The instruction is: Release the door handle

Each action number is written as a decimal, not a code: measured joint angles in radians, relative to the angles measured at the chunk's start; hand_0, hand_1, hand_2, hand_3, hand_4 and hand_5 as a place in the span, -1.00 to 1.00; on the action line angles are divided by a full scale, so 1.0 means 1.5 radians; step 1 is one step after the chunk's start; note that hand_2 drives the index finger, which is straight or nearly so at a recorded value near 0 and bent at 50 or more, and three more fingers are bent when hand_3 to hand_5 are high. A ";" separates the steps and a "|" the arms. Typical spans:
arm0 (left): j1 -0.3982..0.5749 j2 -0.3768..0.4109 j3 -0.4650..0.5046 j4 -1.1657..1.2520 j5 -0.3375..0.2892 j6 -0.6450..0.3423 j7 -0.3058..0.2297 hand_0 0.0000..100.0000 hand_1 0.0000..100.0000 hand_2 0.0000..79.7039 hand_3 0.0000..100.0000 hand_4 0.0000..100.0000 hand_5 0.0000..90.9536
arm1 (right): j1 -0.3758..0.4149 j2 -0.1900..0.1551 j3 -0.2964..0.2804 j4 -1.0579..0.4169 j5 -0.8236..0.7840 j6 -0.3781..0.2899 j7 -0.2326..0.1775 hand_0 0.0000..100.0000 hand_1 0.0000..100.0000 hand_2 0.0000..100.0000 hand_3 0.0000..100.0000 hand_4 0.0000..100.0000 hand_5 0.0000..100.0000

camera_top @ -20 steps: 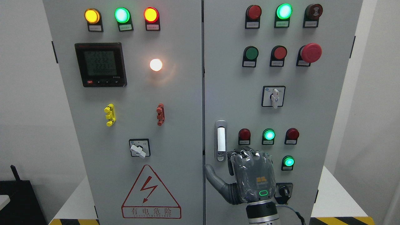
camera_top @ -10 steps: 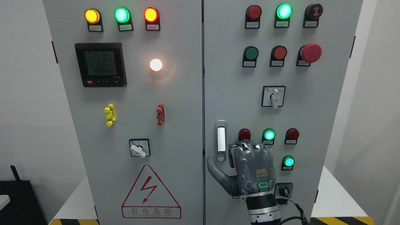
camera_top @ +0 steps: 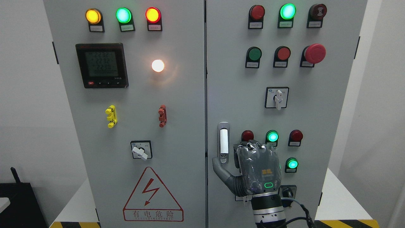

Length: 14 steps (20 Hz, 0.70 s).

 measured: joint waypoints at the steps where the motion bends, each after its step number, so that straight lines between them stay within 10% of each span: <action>1: 0.000 0.000 0.000 0.000 0.000 0.000 0.000 -0.76 -0.22 -1.00 -1.00 -1.00 -1.00 | -0.001 0.000 0.000 0.001 0.000 0.000 0.000 -0.51 -0.41 0.88 1.00 0.85 0.97; 14: 0.000 0.000 0.000 0.000 0.000 0.000 0.000 -0.76 -0.22 -1.00 -1.00 -1.00 -1.00 | -0.014 0.002 -0.001 0.012 -0.002 0.000 0.002 -0.45 -0.45 0.86 1.00 0.85 0.98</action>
